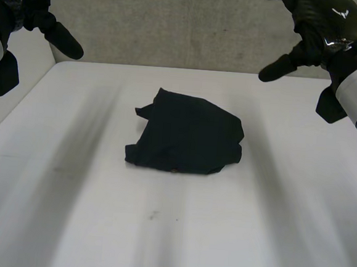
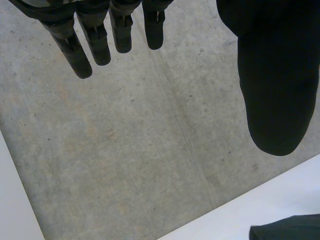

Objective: Fold the shorts.

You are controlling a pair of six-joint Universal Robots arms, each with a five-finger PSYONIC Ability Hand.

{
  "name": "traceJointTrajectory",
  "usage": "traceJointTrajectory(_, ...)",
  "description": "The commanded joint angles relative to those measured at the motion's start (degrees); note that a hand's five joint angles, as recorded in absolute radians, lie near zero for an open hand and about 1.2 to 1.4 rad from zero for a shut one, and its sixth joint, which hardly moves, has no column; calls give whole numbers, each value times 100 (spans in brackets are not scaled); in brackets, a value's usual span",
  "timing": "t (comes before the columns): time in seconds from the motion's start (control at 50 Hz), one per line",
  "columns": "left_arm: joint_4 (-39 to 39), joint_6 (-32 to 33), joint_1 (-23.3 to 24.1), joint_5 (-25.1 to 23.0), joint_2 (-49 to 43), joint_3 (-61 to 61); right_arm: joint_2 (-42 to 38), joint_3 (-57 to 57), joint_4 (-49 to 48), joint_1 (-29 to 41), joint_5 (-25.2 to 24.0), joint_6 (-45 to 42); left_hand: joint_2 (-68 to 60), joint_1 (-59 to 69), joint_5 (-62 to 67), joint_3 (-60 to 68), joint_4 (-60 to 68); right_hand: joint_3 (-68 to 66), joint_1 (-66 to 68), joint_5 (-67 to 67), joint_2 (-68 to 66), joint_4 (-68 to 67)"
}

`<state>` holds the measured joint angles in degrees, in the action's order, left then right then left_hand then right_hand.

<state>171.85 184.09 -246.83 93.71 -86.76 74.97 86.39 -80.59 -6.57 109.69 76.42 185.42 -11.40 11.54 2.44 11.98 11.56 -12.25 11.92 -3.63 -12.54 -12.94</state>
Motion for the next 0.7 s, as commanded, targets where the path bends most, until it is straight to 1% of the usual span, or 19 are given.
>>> traceJointTrajectory(0.02,-29,13,12,25,-69,-61,-114,368,454,-194,1162,-637,135,-149,-239,-193,-151,225,-192,363,254,294)
traceJointTrajectory(0.08,-134,4,12,16,-148,-131,-105,492,647,-203,1340,-919,135,-149,-239,-193,-151,225,-192,363,254,294)
traceJointTrajectory(0.12,-213,4,3,16,-183,-158,-105,580,841,-220,1375,-1095,135,-149,-239,-193,-151,225,-192,363,254,294)
traceJointTrajectory(0.22,-363,4,3,16,-262,-219,-114,685,1035,-220,1402,-1210,135,-149,-239,-193,-151,225,-192,363,254,294)
traceJointTrajectory(0.36,-521,-5,12,25,-341,-263,-114,685,1035,-220,1384,-1227,140,-154,-244,-198,-156,225,-192,363,254,294)
traceJointTrajectory(0.42,-521,-22,3,25,-350,-263,-114,668,1035,-220,1305,-1253,135,-149,-239,-193,-151,225,-192,363,254,294)
traceJointTrajectory(0.48,-495,-198,-5,34,-385,-246,-123,642,1035,-220,1218,-1315,68,-82,-172,-126,-84,225,-192,363,254,294)
traceJointTrajectory(0.5,-486,-329,-23,25,-411,-228,-123,633,1052,-203,1121,-1437,35,-49,-138,-93,-51,225,-192,363,254,294)
traceJointTrajectory(0.56,-477,-453,-41,-10,-525,-211,-175,563,1079,-185,902,-1823,1,-15,-104,-59,-17,225,-192,363,254,294)
traceJointTrajectory(0.58,-442,-471,-49,-19,-682,-219,-254,510,1123,-185,744,-2199,1,-15,-104,-59,-17,225,-192,363,254,294)
traceJointTrajectory(0.64,-346,-462,-58,-37,-1060,-246,-483,404,1150,-185,637,-2807,1,-15,-104,-59,-17,225,-192,363,254,294)
traceJointTrajectory(0.66,-293,-462,-67,-54,-1375,-255,-588,387,1149,-185,655,-3123,1,-15,-104,-59,-17,225,-192,363,254,294)
traceJointTrajectory(0.7,-284,-462,-76,-54,-1719,-290,-676,378,1149,-168,690,-3371,1,-15,-104,-59,-17,225,-192,363,254,294)
